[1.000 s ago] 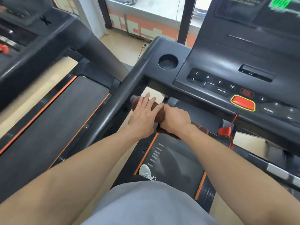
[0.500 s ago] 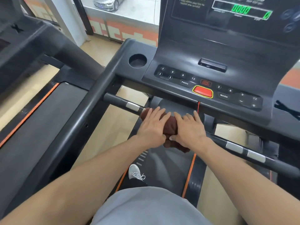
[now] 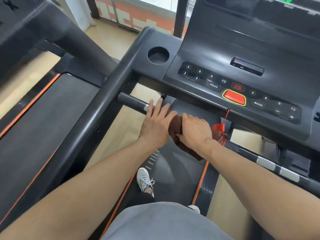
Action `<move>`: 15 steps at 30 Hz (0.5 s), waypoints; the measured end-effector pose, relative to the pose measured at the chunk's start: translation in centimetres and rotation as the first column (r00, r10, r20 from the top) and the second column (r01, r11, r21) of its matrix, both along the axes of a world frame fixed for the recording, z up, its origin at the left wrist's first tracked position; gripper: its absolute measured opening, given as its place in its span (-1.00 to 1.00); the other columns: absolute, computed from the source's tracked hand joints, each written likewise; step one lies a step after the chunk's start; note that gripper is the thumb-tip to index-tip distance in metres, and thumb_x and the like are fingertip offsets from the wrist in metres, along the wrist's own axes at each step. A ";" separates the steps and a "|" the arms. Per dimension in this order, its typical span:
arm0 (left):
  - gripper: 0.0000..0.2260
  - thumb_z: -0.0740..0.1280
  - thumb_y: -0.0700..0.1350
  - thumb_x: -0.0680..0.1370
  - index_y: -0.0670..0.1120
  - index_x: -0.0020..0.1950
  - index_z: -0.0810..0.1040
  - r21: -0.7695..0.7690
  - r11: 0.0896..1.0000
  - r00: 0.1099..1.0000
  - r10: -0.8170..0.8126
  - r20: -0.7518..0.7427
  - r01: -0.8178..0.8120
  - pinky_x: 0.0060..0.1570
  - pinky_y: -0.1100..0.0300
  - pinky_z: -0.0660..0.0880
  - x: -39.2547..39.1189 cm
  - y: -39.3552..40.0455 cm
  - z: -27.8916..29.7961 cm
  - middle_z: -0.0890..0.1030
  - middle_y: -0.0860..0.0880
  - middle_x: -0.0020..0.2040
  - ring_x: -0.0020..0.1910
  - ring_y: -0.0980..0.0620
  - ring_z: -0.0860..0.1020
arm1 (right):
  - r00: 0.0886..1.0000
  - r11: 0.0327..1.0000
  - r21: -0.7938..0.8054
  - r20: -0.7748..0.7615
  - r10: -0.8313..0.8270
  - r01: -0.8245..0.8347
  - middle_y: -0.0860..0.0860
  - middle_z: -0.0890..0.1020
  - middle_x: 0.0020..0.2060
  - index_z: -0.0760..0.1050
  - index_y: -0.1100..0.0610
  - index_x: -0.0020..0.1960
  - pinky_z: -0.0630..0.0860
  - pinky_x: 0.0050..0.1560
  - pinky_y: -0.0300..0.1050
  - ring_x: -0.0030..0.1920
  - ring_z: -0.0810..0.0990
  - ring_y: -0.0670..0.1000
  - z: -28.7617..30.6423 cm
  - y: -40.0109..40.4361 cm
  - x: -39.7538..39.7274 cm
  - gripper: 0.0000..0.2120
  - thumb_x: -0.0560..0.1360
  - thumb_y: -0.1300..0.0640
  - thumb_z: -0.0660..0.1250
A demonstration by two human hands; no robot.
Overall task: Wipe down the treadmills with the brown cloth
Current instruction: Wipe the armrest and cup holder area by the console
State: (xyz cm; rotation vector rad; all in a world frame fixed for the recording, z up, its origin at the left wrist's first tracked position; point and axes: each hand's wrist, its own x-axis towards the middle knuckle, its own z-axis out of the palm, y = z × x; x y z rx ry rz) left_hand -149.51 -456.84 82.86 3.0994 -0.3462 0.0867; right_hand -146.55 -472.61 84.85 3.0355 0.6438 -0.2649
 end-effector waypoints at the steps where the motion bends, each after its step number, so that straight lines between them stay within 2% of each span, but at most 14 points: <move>1: -0.36 0.46 -0.07 0.36 0.02 0.44 0.42 0.028 0.999 1.000 0.023 0.004 -0.023 0.56 -0.27 -0.08 0.3 1.1 0.0 0.39 -0.12 0.51 0.60 -0.28 0.13 | 1.000 0.999 0.027 -0.006 0.018 -0.018 0.04 0.63 -0.01 0.40 0.11 0.12 0.41 -0.15 0.00 -0.03 0.65 0.15 0.1 1.1 0.4 -0.63 0.52 -0.16 0.34; 3: -0.40 0.43 -0.05 0.39 0.03 0.43 0.41 0.086 0.993 0.997 0.079 0.007 -0.080 0.57 -0.26 -0.11 0.9 3.5 0.3 0.34 -0.14 0.55 0.62 -0.29 0.05 | 0.998 0.997 0.048 -0.015 0.059 -0.058 0.03 0.63 -0.01 0.40 0.10 0.14 0.37 -0.22 -0.03 -0.06 0.66 0.14 0.0 3.9 1.2 -0.63 0.53 -0.15 0.35; 5: -0.40 0.38 -0.02 0.44 0.04 0.47 0.33 0.180 0.973 0.989 0.147 -0.004 -0.144 0.57 -0.25 -0.18 1.3 6.3 0.8 0.18 -0.18 0.62 0.63 -0.30 -0.09 | 0.995 0.993 0.075 -0.015 0.097 -0.096 0.04 0.63 0.02 0.40 0.11 0.18 0.35 -0.23 -0.04 -0.05 0.67 0.14 -0.1 7.2 2.3 -0.61 0.53 -0.13 0.38; 9: -0.35 0.23 0.02 0.58 0.06 0.63 0.04 0.386 0.894 0.967 0.255 -0.021 -0.227 0.50 -0.26 -0.38 1.8 10.9 1.6 -0.16 -0.23 0.66 0.59 -0.32 -0.31 | 0.988 0.966 0.218 -0.037 0.151 -0.139 0.02 0.64 -0.03 0.39 0.11 0.18 0.39 -0.26 -0.04 -0.11 0.67 0.12 -0.5 14.1 4.3 -0.58 0.50 -0.12 0.41; 12: -0.32 0.17 -0.01 0.61 0.04 0.67 -0.08 0.462 0.850 0.954 0.300 -0.032 -0.252 0.43 -0.30 -0.48 2.1 12.5 1.8 -0.24 -0.25 0.64 0.56 -0.35 -0.38 | 0.990 0.955 0.268 -0.021 0.140 -0.130 0.00 0.64 -0.11 0.39 0.11 0.16 0.52 -0.26 0.00 -0.21 0.65 0.12 -0.5 16.5 4.9 -0.61 0.50 -0.10 0.39; 15: -0.34 0.13 0.00 0.62 -0.05 0.66 -0.09 0.464 0.851 0.950 0.307 -0.058 -0.247 0.46 -0.29 -0.44 2.2 11.8 1.7 -0.27 -0.25 0.63 0.56 -0.34 -0.39 | 0.990 0.952 0.277 -0.019 0.136 -0.126 -0.01 0.62 -0.18 0.38 0.09 0.13 0.51 -0.30 -0.01 -0.27 0.64 0.13 -0.9 16.3 5.1 -0.69 0.50 -0.03 0.35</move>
